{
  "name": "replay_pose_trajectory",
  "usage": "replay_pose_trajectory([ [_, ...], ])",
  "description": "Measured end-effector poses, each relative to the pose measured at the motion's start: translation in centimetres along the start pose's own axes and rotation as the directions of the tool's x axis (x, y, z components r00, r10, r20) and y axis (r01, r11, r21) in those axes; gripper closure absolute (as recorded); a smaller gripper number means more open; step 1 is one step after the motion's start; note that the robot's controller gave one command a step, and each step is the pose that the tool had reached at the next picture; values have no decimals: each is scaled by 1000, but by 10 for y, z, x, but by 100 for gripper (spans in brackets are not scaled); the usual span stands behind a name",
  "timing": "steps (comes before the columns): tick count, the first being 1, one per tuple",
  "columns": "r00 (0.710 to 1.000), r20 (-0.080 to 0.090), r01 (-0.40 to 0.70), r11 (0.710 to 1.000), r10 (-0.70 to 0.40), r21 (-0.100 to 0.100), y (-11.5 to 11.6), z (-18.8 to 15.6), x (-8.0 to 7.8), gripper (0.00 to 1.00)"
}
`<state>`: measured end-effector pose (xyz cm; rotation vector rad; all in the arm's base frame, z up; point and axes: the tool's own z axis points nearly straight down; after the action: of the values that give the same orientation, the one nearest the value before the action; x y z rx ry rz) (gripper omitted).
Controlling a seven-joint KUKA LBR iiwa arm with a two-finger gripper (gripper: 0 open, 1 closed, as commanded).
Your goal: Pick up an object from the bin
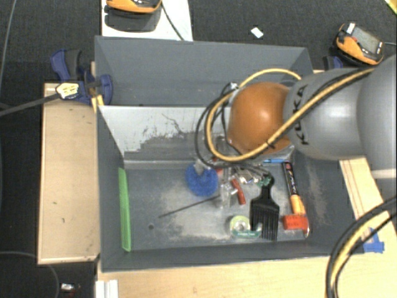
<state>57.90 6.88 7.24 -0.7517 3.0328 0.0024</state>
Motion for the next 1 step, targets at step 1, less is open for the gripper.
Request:
replay_pose_trajectory([
  [1, 994, 0, -111, 994, 111, -1, 5, 0, -1, 0],
])
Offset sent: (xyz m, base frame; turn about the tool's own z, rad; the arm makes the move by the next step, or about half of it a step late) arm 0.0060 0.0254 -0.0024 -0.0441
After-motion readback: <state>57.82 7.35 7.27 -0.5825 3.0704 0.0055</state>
